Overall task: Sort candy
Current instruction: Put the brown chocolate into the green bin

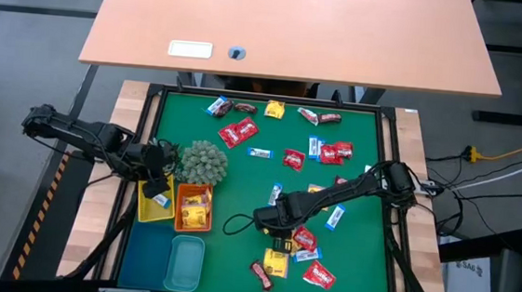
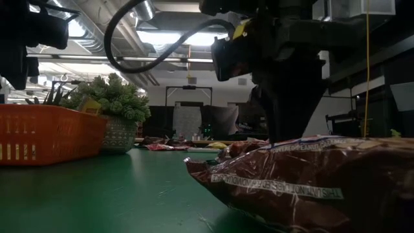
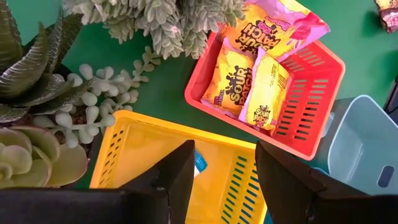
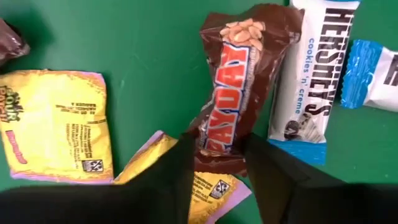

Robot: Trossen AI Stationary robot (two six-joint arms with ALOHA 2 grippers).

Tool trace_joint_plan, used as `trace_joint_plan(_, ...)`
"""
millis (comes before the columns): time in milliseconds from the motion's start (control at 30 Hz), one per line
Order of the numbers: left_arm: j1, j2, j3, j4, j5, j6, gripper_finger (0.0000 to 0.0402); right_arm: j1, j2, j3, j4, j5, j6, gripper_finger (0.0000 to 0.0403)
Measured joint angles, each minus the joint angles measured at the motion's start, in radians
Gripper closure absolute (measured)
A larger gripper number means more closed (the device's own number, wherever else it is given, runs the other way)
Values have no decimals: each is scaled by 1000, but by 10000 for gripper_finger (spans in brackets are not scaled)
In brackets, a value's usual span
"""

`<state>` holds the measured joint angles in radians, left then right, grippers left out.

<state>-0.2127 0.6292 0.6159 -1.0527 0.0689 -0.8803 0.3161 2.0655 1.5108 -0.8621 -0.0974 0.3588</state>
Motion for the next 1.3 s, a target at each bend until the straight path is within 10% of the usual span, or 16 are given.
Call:
trace_joint_plan(300, 0, 0, 0, 0, -6, 0, 240, -2, 0, 0, 5, 2, 0, 397)
trace_joint_plan(1300, 0, 0, 0, 0, -35, 1, 240, -2, 0, 0, 177, -19, -78, 402)
